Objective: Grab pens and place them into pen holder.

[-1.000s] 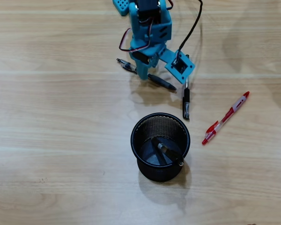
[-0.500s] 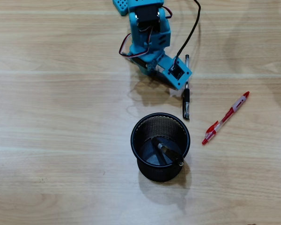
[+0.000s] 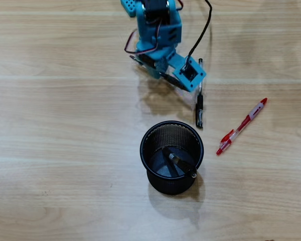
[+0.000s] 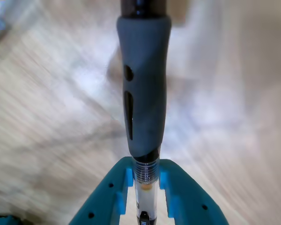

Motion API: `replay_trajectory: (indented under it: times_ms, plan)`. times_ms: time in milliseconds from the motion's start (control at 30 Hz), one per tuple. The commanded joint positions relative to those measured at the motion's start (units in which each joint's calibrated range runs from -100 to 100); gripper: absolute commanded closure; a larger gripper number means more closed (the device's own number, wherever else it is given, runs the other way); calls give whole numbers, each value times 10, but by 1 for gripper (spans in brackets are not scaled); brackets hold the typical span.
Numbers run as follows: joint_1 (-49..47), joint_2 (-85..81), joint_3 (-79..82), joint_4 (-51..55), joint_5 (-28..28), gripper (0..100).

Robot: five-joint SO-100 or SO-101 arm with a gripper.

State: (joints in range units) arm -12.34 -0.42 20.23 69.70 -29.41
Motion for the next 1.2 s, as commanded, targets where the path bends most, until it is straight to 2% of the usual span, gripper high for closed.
replay_trajectory:
  times_ms: [0, 300, 600, 867, 1000, 1167]
  plan:
    - [20, -94, -74, 51, -15, 98]
    - [29, -228, -170, 34, -90, 98]
    - [-4, -232, -162, -210, -146, 98]
    - [-17, -137, -169, -431, -192, 98]
    - [-15, -88, -170, -504, -217, 98]
    - [-9, -48, -170, -557, -220, 98]
